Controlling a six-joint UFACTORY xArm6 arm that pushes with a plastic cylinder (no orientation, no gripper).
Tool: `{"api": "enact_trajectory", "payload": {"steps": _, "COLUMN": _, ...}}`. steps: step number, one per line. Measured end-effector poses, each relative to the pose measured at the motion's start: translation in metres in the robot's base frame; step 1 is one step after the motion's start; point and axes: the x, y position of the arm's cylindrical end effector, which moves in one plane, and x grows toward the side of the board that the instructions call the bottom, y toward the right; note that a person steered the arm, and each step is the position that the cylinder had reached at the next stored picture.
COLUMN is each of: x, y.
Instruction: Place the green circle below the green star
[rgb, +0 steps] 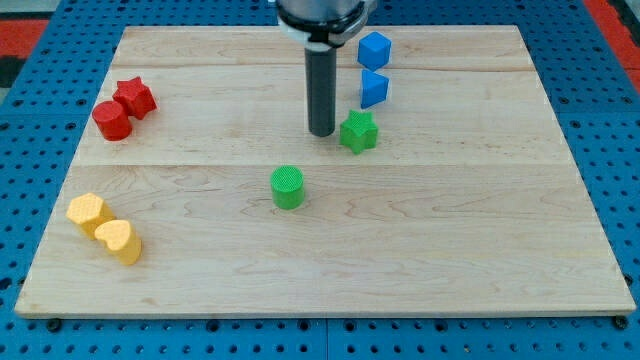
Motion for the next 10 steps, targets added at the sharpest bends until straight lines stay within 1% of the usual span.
{"api": "enact_trajectory", "payload": {"steps": 1, "x": 0.000, "y": 0.011}}
{"api": "enact_trajectory", "payload": {"steps": 2, "x": 0.010, "y": 0.011}}
{"api": "enact_trajectory", "payload": {"steps": 3, "x": 0.016, "y": -0.052}}
{"api": "enact_trajectory", "payload": {"steps": 4, "x": 0.034, "y": -0.101}}
{"api": "enact_trajectory", "payload": {"steps": 5, "x": 0.080, "y": -0.092}}
{"api": "enact_trajectory", "payload": {"steps": 7, "x": 0.096, "y": -0.073}}
{"api": "enact_trajectory", "payload": {"steps": 8, "x": 0.112, "y": -0.066}}
{"api": "enact_trajectory", "payload": {"steps": 9, "x": 0.109, "y": -0.052}}
{"api": "enact_trajectory", "payload": {"steps": 10, "x": 0.096, "y": -0.010}}
